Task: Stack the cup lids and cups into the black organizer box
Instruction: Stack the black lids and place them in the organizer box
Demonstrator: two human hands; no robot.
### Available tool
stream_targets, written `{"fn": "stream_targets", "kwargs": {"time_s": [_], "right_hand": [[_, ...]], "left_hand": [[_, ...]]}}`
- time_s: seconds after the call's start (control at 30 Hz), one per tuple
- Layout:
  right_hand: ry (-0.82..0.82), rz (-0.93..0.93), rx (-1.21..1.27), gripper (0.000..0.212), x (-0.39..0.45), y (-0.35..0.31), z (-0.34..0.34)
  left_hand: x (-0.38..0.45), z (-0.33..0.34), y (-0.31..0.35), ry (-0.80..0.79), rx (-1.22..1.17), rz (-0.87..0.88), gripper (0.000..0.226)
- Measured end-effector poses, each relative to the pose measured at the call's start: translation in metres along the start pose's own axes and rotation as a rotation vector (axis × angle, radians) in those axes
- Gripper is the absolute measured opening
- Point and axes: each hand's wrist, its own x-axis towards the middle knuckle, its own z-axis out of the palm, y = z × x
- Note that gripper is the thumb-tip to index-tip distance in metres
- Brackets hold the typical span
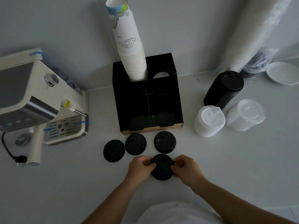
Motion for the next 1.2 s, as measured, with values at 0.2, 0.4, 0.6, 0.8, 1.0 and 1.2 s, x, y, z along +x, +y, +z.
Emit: {"fn": "stream_targets", "kwargs": {"time_s": [0.2, 0.4, 0.6, 0.8, 1.0, 1.2], "right_hand": [[-0.022, -0.025, -0.091, 0.013, 0.002, -0.001, -0.002], [-0.045, -0.029, -0.177, 0.010, 0.000, -0.007, -0.002], [-0.068, 0.031, -0.145, 0.011, 0.001, -0.007, -0.001], [-0.066, 0.044, -0.108, 0.009, -0.003, -0.004, -0.005], [-0.052, 0.031, -0.015, 0.013, -0.007, -0.005, -0.007], [-0.052, -0.029, 0.112, 0.018, -0.009, -0.020, -0.015]], "left_hand": [[0.001, 0.002, 0.001, 0.008, 0.072, -0.002, 0.032], [-0.001, 0.004, 0.006, 0.013, 0.057, -0.038, 0.029], [-0.009, 0.006, -0.001, -0.037, -0.085, -0.120, 0.034], [-0.017, 0.003, -0.007, -0.050, -0.183, -0.126, 0.035], [-0.022, -0.001, -0.005, -0.030, -0.302, -0.118, 0.029], [-0.023, 0.000, 0.007, -0.020, -0.512, -0.150, 0.028]]}}
